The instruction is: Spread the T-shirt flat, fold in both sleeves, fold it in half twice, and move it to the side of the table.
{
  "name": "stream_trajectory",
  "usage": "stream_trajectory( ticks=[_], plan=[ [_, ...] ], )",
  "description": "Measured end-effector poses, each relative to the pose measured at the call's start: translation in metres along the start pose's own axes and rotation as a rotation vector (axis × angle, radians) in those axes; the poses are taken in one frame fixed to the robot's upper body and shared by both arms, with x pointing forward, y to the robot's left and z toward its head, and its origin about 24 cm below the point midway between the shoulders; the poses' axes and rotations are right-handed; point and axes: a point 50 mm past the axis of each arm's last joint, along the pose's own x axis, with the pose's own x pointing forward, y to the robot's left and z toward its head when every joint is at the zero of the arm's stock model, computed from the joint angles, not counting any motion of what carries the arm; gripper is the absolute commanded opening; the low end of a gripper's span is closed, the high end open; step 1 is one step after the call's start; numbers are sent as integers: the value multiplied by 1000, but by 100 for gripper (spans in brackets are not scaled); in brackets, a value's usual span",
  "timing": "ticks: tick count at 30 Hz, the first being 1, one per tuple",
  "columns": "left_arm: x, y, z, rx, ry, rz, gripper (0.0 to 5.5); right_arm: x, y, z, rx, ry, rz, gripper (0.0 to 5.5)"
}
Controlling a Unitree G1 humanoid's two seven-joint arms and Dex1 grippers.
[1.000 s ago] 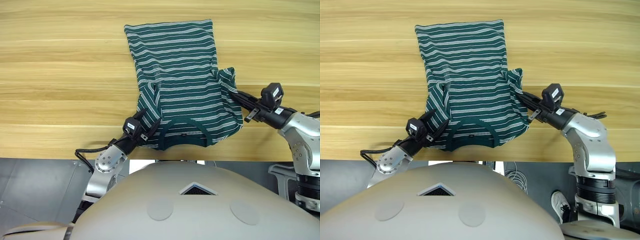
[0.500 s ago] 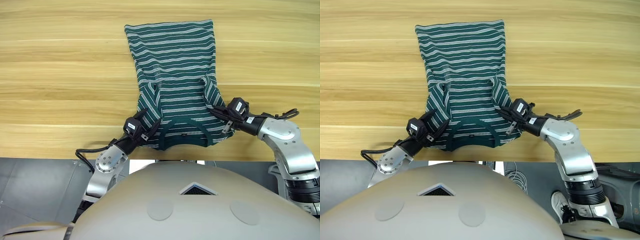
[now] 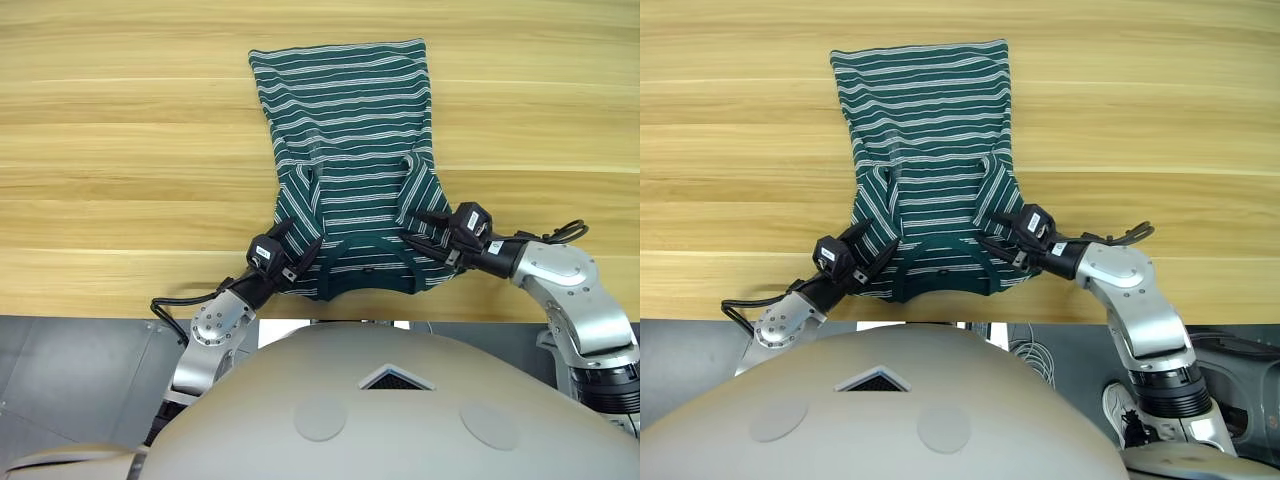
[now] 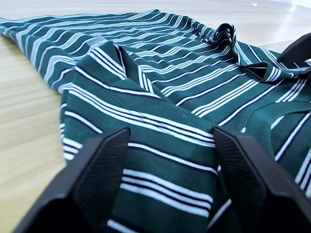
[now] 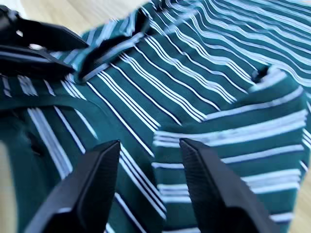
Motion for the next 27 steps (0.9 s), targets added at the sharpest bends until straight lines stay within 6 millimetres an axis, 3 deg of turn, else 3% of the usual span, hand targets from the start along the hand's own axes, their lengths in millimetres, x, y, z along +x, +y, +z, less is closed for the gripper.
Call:
stream_trajectory(
  ticks=[12,22,24,27],
  plan=[
    [-13,-2,6,25,-24,-70,307,-4,-1,7,46,-56,44,484],
    [-26,19,51,52,-300,-66,307,-2,-9,3,68,-77,30,484],
    [-36,25,58,141,-322,-77,307,-12,-22,5,13,-113,2,484],
    [-64,62,55,384,-186,-34,343,-57,-64,14,-223,-122,-84,486]
  ],
)
